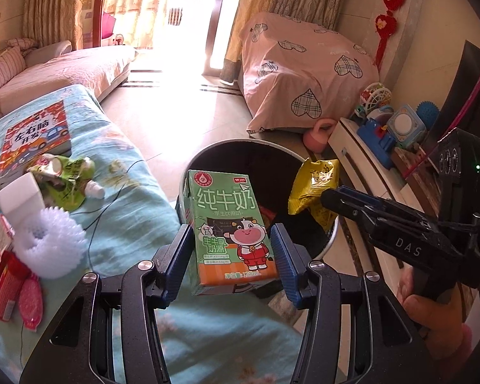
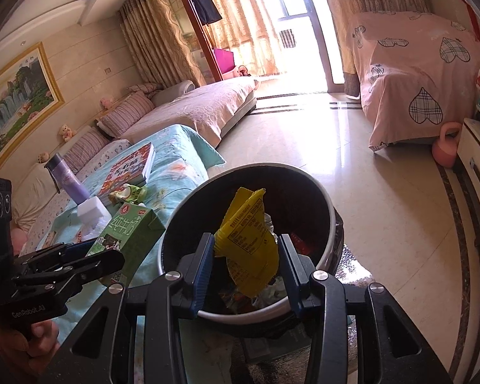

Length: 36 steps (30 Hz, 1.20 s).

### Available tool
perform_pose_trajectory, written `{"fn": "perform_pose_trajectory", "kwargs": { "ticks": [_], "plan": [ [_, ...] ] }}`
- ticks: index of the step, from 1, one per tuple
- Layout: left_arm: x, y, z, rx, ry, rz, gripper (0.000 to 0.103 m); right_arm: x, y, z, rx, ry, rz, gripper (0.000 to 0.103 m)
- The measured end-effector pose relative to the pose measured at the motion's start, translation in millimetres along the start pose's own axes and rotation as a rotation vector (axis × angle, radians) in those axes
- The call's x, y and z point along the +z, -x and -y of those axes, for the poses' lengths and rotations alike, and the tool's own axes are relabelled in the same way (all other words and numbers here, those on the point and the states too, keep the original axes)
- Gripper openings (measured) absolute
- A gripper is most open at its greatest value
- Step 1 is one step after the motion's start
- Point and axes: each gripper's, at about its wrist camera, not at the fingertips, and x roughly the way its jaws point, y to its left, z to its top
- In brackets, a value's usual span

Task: Collect trash
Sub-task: 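Carry the carton and yellow packet over the bin and open both tools, then move both open tools back toward the remaining red tube and pink item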

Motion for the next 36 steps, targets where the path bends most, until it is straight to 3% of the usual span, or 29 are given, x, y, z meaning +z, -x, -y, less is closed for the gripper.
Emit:
{"fn": "perform_pose_trajectory", "kwargs": {
  "ticks": [11,15,28,36],
  "plan": [
    [11.8,-38.9,0.9,-0.026,0.017,-0.062,0.051,13.3,-19.7,15.8,-0.013,-0.002,-0.032,0.045],
    [13.3,-46.5,-4.0,-0.035,0.033,-0.092,0.051,16.8,-27.3,22.2,-0.009,-0.021,-0.05,0.059],
    [-39.1,4.9,-28.5,0.031,0.094,-0.028,0.06,-6.6,-8.5,11.2,0.046,-0.09,-0.019,0.084],
    [-75.9,49.9,-69.5,0.128,0.162,0.015,0.061,-34.4,-1.8,-38.9,0.128,-0.053,-0.04,0.088]
  ]
}}
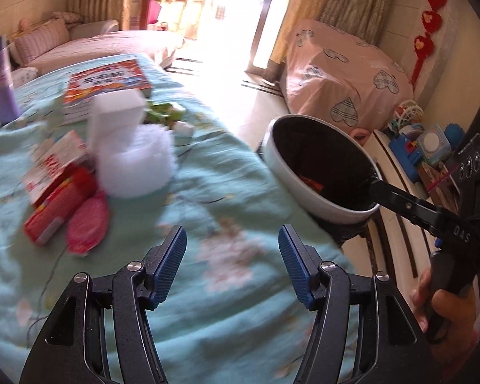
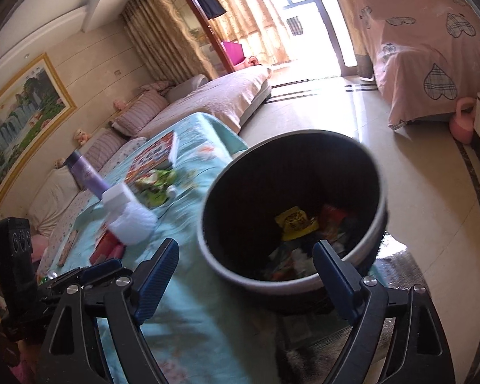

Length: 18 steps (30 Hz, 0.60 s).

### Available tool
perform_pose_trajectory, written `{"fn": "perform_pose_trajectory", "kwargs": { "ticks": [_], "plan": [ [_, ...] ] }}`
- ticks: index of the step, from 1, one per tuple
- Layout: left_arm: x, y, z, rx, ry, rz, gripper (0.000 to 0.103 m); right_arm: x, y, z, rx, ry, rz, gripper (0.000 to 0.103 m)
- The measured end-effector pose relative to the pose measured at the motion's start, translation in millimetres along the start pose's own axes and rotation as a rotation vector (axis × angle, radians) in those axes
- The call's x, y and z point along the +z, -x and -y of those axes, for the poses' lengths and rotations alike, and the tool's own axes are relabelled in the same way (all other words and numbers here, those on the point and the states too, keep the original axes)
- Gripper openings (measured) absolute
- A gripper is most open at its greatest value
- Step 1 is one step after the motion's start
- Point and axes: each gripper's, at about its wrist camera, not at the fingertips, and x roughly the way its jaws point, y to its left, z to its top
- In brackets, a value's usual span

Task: Collect trash
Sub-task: 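Move both open tools back toward the remaining red tube and pink item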

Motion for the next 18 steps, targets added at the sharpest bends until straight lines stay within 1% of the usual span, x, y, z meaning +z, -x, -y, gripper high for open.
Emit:
{"fn": "perform_pose_trajectory", "kwargs": {
  "ticks": [5,12,14,16,18],
  "plan": [
    [-16.1,22.6,-40.1,0.056,0.061,0.03,0.061,-14.5,-5.3,-31.0,0.042,0.046,-0.026,0.088],
    [-39.0,38.3,-86.4,0.115,0.134,0.032,0.061,-35.1,-23.2,-66.1,0.074,0.084,-0.071,0.088],
    [-43.3,41.6,-97.1,0.122,0.144,0.031,0.063,-40.5,-30.3,-76.3,0.075,0.1,-0.084,0.088],
    [-46.3,44.2,-105.0,0.132,0.151,0.033,0.068,-44.5,-36.0,-84.6,0.069,0.119,-0.089,0.09],
    [-48.9,47.3,-113.8,0.143,0.16,0.036,0.069,-46.8,-41.5,-91.7,0.071,0.131,-0.091,0.09]
  ]
}}
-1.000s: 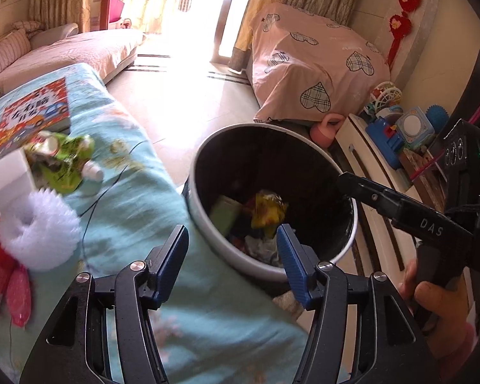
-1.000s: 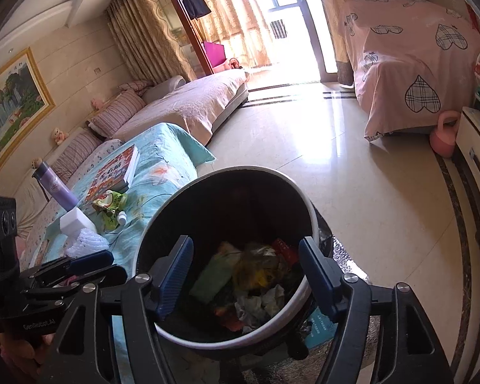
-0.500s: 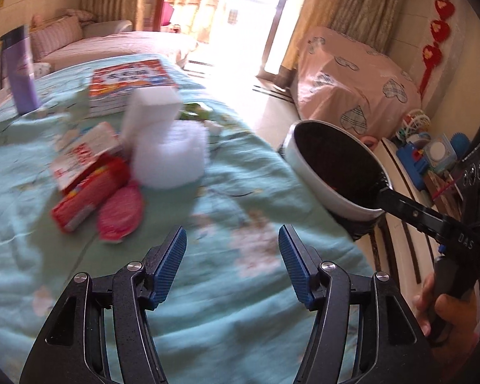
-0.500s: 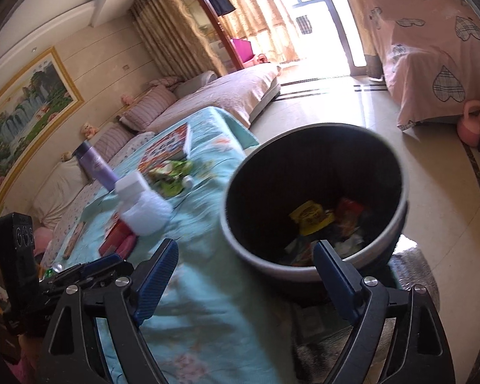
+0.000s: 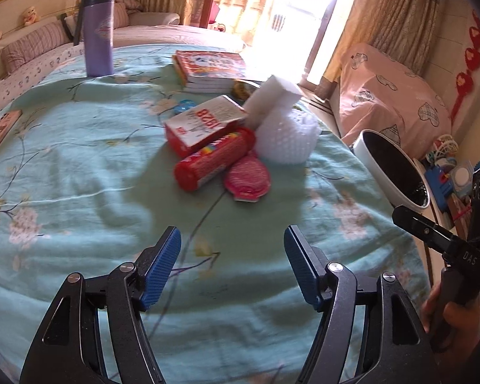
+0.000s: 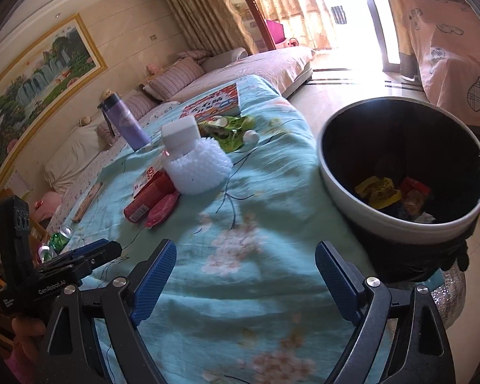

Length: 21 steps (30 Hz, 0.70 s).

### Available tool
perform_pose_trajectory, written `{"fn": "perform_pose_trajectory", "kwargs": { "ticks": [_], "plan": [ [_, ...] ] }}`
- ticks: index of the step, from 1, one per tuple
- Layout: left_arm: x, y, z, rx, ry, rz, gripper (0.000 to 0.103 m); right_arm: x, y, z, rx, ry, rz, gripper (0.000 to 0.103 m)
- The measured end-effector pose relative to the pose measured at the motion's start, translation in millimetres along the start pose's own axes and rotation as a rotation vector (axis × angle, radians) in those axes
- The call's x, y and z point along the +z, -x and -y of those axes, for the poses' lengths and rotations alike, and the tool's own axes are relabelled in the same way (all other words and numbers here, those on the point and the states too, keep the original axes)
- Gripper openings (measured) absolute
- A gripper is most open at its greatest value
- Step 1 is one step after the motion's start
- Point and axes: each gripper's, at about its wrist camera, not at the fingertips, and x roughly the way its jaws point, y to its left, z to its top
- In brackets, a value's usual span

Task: Collect trash
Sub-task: 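Move both open tools back toward the remaining red tube and pink item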

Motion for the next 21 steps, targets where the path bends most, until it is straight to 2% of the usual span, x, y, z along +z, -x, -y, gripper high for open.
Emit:
{"fn": "perform_pose_trajectory", "kwargs": {
  "ticks": [5,10,15,21],
  "plan": [
    [4.4,-2.0,-17.6,0.008,0.003,0.003,0.069,4.2,-12.6,-13.7,0.02,0.03,0.005,0.09],
    [17.0,-13.1,-22.1,0.005,-0.061,-0.005,0.07,14.1,-25.3,-28.2,0.009,0.086,0.003,0.09],
    [31.7,-26.9,-22.2,-0.01,-0.135,-0.013,0.07,26.4,-40.7,-31.2,0.029,0.094,-0.007,0.09],
    [50.3,-43.9,-29.3,-0.055,-0.141,-0.033,0.069,41.7,-62.0,-32.4,0.054,0.09,-0.036,0.089]
  ]
}}
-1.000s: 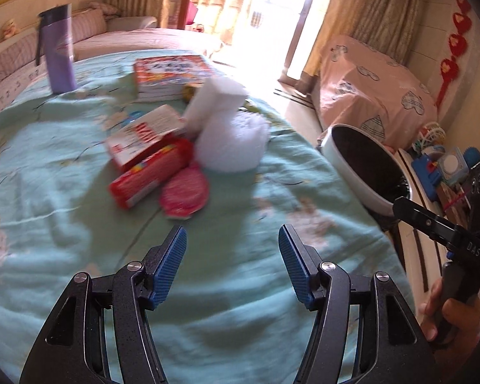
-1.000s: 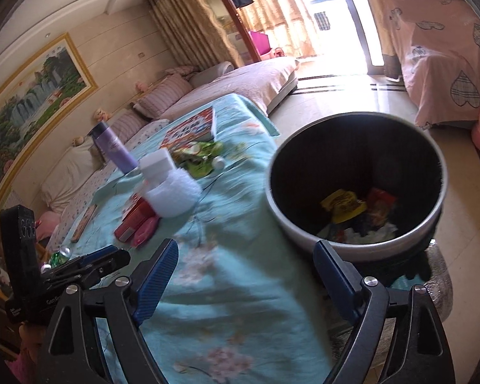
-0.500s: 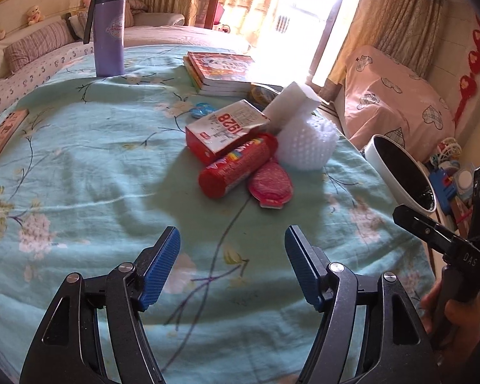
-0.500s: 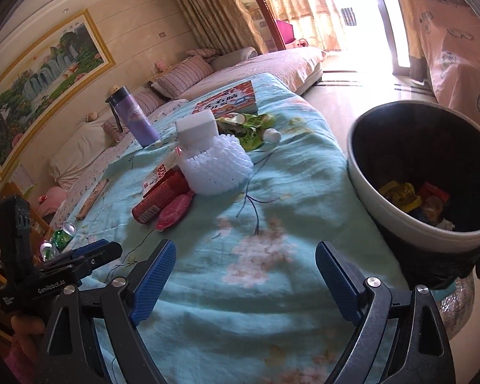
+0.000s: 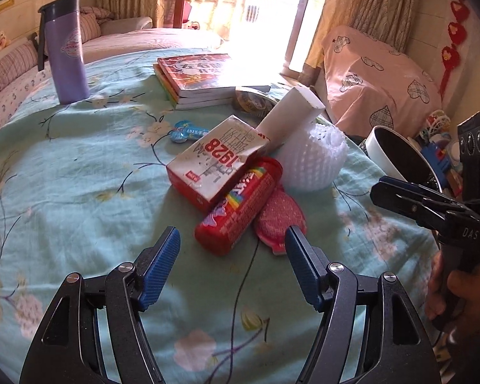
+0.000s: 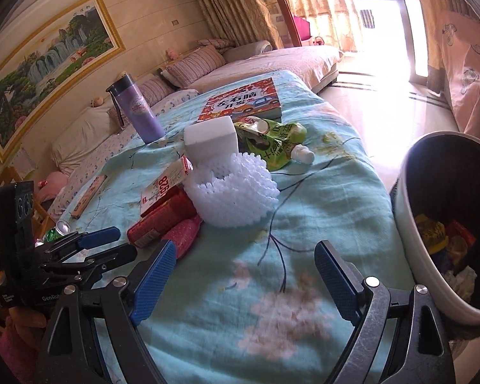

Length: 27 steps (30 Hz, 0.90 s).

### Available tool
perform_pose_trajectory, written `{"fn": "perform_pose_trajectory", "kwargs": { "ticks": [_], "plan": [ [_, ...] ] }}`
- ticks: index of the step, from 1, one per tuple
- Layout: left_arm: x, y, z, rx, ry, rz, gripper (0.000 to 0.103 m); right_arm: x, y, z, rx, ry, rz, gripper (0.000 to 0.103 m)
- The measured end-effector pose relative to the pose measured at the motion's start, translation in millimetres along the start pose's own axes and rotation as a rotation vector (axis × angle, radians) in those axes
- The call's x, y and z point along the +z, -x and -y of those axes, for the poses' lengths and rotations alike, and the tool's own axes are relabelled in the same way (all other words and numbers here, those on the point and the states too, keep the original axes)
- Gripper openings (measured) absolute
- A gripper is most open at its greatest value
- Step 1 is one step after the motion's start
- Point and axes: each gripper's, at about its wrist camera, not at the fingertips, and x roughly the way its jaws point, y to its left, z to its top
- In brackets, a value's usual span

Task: Collect trash
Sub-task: 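Move both open tools back toward the remaining red tube and pink item, then grasp the red tube with the left tool while the right tool grasps the white mesh puff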

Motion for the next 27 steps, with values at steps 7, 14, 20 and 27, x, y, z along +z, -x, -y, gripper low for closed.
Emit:
{"fn": "perform_pose_trajectory", "kwargs": {
  "ticks": [7,14,20,27],
  "plan": [
    [10.4,-23.2,-2.7,-0.022,-0.032,-0.053,0.046,21.1,-26.6,-0.7,0.016,0.02,-0.018,0.081],
    [10.0,-29.7,3.4,-0.046,-0.039,-0.076,0.044,30.8,-53.1,-1.0,0.032,0.017,-0.053,0.07],
    [7.0,-24.8,14.2,-0.039,-0.054,-0.067,0.035,27.1,-47.0,-6.1,0.008,0.044,-0.045,0.025],
    [-9.1,1.5,21.6,-0.044,0.005,0.002,0.032,11.1,-6.4,4.8,0.009,0.014,0.0,0.022]
  ]
}}
